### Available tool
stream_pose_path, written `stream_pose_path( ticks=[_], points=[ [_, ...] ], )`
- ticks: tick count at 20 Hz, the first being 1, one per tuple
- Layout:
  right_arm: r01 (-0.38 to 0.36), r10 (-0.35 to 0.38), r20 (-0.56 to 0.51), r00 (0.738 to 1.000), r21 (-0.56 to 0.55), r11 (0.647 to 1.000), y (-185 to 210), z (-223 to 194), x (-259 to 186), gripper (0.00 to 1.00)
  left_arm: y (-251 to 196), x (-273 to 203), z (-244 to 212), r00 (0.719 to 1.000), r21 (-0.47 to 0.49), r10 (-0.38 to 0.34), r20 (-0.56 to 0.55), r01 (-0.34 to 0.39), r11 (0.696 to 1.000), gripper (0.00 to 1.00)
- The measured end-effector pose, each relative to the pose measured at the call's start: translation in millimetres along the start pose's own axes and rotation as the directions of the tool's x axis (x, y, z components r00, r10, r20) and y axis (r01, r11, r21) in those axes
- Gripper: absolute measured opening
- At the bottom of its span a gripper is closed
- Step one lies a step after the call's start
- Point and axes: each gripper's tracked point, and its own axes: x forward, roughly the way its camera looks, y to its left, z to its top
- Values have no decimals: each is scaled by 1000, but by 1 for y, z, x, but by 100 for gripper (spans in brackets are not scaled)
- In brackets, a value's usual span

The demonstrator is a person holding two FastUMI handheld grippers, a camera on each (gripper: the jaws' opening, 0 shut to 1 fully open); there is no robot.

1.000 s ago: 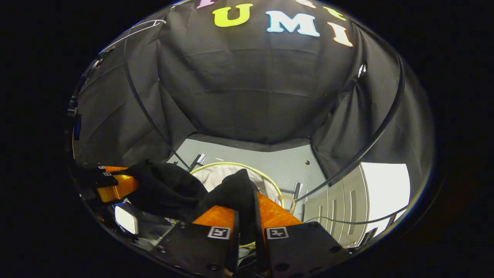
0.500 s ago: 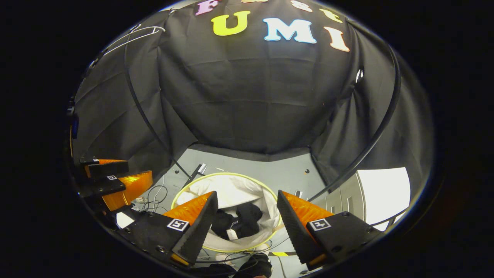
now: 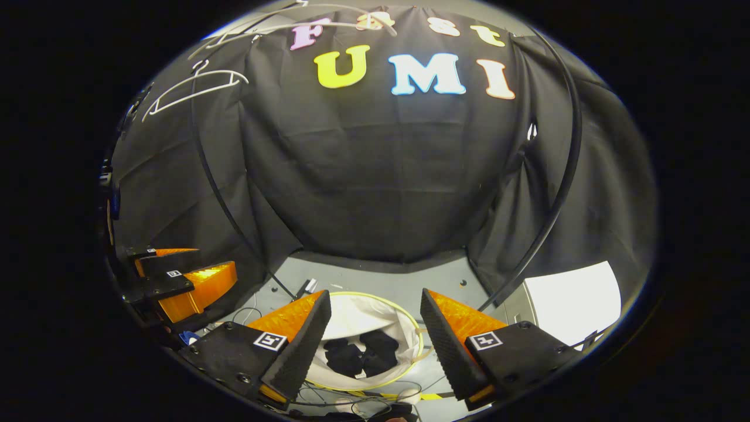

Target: Grasp the clothes on the hanger with both hands and then place them into the laundry hamper below.

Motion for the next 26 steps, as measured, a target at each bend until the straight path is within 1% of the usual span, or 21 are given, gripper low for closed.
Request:
stream_pose_path(
  ticks=[1, 2, 3, 5, 6, 9, 12, 13, 14, 16, 19, 22, 23, 25, 26],
  points=[
    [-3, 3, 30, 1000, 1, 1000, -3, 12, -12, 97, 0, -10, 18, 999, 2, -2, 43, 2, 1000, 90],
    [-2, 2, 60, 998, 2, 1000, -9, 27, -23, 94, -1, -19, 38, 997, 7, 0, 81, -1, 1000, 90],
    [4, -4, 91, 996, 2, 1000, -18, 40, -35, 97, -3, -31, 57, 993, 8, 1, 118, -2, 1000, 90],
    [22, -21, 156, 988, 0, 1000, -37, 71, -57, 97, -12, -54, 89, 983, -9, -1, 181, 3, 1000, 88],
    [23, -23, 191, 981, 4, 1000, -46, 86, -69, 93, -15, -65, 105, 978, -18, 10, 208, -7, 1000, 90],
    [39, -42, 307, 951, 17, 999, -76, 127, -119, 93, -23, -104, 147, 956, -42, 33, 291, -22, 999, 90],
    [49, -55, 395, 917, 26, 998, -103, 156, -164, 93, -43, -150, 189, 928, -49, 19, 373, -1, 999, 89],
    [48, -55, 421, 905, 27, 998, -110, 164, -179, 96, -52, -165, 201, 917, -37, 8, 398, 7, 999, 89],
    [45, -51, 441, 896, 24, 999, -115, 167, -194, 93, -56, -181, 213, 907, -22, 1, 421, 9, 1000, 89],
    [61, -57, 474, 879, 7, 998, -129, 174, -219, 93, -66, -219, 244, 878, 5, -8, 479, 7, 1000, 89],
    [92, -75, 515, 854, -8, 996, -148, 176, -256, 93, -84, -277, 266, 844, 8, -14, 537, 11, 1000, 89],
    [125, -110, 552, 826, 12, 992, -166, 175, -284, 93, -94, -316, 281, 814, -6, 0, 580, 4, 1000, 89],
    [135, -124, 564, 816, 24, 991, -171, 176, -291, 93, -93, -325, 280, 807, -13, 10, 590, -3, 1000, 89],
    [155, -156, 574, 804, 51, 987, -184, 172, -301, 92, -94, -338, 275, 807, -31, 27, 590, -10, 999, 89],
    [158, -168, 573, 802, 68, 985, -188, 168, -308, 96, -94, -341, 272, 814, -40, 34, 580, -14, 999, 89]
  ],
)
